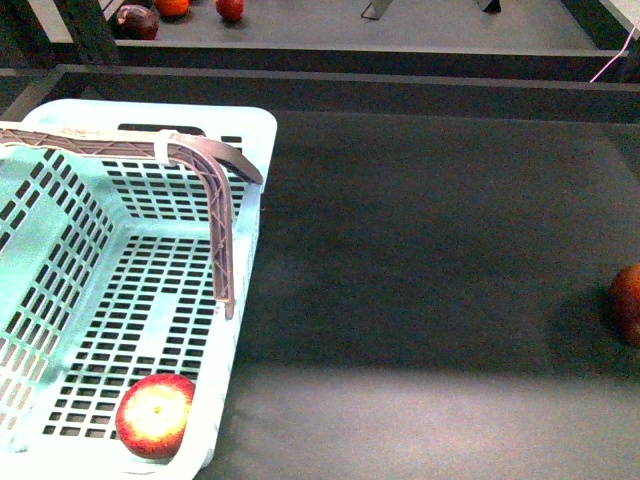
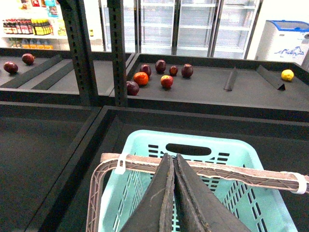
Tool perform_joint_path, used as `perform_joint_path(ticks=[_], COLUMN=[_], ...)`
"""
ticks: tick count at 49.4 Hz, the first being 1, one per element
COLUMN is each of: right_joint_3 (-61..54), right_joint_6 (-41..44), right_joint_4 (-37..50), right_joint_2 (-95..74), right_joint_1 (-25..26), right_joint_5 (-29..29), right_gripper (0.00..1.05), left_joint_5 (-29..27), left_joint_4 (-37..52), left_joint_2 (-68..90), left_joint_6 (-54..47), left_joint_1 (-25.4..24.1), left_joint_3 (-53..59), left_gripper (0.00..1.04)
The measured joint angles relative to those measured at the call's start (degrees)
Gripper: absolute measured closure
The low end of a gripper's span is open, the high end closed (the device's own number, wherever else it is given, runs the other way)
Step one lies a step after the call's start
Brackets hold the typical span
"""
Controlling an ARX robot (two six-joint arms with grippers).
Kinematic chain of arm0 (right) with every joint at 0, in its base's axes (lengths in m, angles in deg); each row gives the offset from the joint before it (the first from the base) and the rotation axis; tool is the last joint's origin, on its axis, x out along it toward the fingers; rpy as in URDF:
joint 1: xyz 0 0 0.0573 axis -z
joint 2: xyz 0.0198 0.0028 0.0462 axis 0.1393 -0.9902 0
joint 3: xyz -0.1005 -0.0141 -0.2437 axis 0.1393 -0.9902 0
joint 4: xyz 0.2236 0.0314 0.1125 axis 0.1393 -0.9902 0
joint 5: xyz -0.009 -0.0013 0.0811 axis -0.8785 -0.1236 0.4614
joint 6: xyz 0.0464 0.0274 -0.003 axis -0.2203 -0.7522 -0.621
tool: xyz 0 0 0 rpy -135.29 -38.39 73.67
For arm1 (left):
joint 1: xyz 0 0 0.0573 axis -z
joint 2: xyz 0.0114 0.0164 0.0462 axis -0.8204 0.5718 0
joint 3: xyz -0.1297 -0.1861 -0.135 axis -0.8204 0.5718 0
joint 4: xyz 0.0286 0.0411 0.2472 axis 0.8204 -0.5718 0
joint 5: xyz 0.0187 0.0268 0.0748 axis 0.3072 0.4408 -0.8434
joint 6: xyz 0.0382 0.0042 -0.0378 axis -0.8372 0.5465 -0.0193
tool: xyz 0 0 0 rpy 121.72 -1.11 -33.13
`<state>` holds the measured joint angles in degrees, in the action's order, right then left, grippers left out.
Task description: Pick apple with right arm and hold basket with left
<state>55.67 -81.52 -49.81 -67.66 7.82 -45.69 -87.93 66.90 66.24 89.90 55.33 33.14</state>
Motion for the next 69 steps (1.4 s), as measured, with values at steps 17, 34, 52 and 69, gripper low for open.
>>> perform_joint_path(ticks=[17,34,52,69], right_joint_3=[0.0,0.0,0.0,0.0], right_joint_6=[0.0,0.0,0.0,0.0], right_joint_4=[0.0,0.0,0.0,0.0], right_joint_2=[0.0,0.0,0.0,0.0], right_joint_1=[0.0,0.0,0.0,0.0], right_joint_5=[0.0,0.0,0.0,0.0], right_gripper=[0.09,0.09,0.09,0.09], left_joint_5=[0.0,0.0,0.0,0.0], left_joint_4=[-13.9,-21.7,-34.4,-34.5], left_joint_2=[-14.7,-22.7,-34.8,-35.1], left_joint_6=[0.0,0.0,0.0,0.0], left_joint_1=[0.0,0.0,0.0,0.0], left_joint_3=[0.0,0.0,0.0,0.0], left_gripper=[1.01,1.01,1.01,1.01])
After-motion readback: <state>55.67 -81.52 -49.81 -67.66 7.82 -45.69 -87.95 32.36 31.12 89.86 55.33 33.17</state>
